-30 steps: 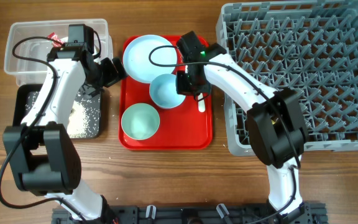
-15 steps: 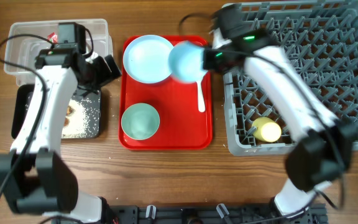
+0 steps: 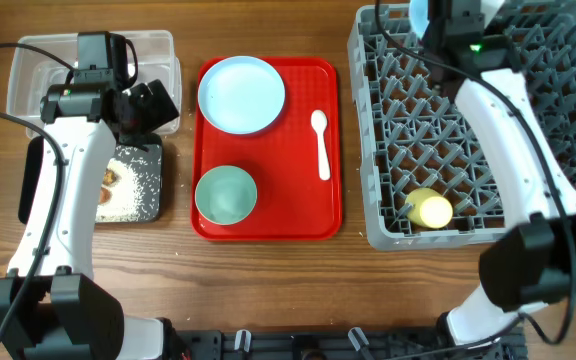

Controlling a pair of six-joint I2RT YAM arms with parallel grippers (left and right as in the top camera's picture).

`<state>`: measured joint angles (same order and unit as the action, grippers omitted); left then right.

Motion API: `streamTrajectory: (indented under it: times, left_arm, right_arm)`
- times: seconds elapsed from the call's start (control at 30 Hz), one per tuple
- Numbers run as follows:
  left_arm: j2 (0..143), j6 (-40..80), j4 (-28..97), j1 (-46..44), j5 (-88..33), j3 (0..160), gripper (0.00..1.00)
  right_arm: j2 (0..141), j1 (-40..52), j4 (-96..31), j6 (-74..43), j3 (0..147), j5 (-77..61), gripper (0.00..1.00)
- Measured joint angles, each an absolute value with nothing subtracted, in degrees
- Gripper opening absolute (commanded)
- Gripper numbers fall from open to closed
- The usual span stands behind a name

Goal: Sort waste into correct bins and load items into the dishwasher rack
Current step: 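Carry the blue bowl into the dish rack with right gripper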

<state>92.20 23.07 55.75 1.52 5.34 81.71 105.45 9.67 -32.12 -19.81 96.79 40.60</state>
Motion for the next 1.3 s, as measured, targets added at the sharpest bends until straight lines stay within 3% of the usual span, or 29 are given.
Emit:
streamTrajectory:
  times: [0.13,0.27,0.43,1.13,1.17,1.2,1.3]
  left_arm:
    - [92.2,23.1,55.8,1.5,5.7,81.7,1.0]
    - [92.2,23.1,55.7,1.5,5.8,81.7,1.0]
    - [92.2,23.1,55.7,1.5,6.0,81.7,1.0]
    - [92.2,23.1,55.7,1.5,6.0,81.7,1.0]
    - [92.2,23.1,55.7,1.5,6.0,81.7,1.0]
    - [92.2,23.1,55.7,1.5,6.0,81.7,1.0]
    - [92.2,23.1,55.7,1.5,6.0,81.7,1.0]
  right_arm:
    - [111.0,10.9,-19.7,-5.3,96.6,49.2,0.04]
    - [115.9,15.3,-2.6,18.5,96.6,56.5,0.04]
    - [118.1,20.2,-0.1,35.1,96.6,60.0,0.04]
    - [121.9,21.8,-12.3,38.7,96.6,63.1,0.04]
    - [121.9,22.4,-12.5,38.7,96.6,62.6,0.06]
    - [121.9,22.7,-12.6,38.7,96.6,62.3,0.16]
    - [121.9,23.5,-12.9,38.5,96.6,60.4,0.31]
